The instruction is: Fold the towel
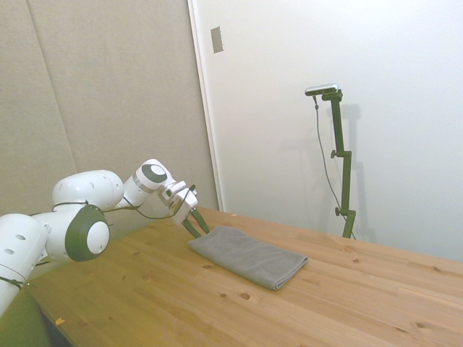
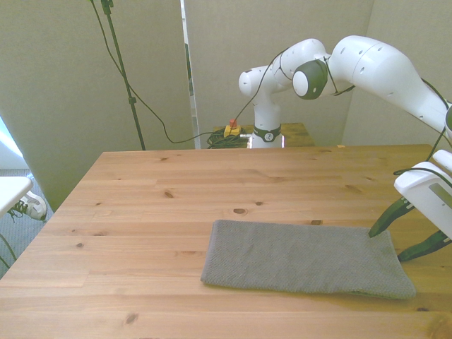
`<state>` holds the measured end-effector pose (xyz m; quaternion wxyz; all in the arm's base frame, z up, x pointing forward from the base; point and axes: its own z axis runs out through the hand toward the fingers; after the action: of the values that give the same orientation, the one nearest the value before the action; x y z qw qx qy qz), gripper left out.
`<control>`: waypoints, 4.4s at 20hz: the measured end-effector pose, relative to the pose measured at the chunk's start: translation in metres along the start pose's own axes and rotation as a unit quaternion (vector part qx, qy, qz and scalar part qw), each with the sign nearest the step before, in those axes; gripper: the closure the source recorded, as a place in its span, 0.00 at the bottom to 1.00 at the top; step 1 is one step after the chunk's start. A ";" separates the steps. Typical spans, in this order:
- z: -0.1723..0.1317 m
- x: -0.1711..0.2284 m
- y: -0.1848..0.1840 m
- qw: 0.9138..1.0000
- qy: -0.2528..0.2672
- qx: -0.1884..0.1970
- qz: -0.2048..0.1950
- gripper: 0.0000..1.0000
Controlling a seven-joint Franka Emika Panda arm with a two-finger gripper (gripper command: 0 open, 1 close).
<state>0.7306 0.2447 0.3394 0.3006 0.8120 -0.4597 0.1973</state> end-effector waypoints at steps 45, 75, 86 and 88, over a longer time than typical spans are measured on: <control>-0.005 0.044 0.019 0.999 -0.018 0.041 -0.009 1.00; 0.138 0.265 0.263 0.973 -0.130 0.156 0.107 1.00; 0.203 0.279 0.250 0.943 -0.197 0.259 0.073 0.00; 0.210 0.283 0.252 0.944 -0.197 0.255 0.068 0.00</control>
<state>0.6627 -0.1733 0.4302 -0.0267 0.8512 -0.4980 0.1637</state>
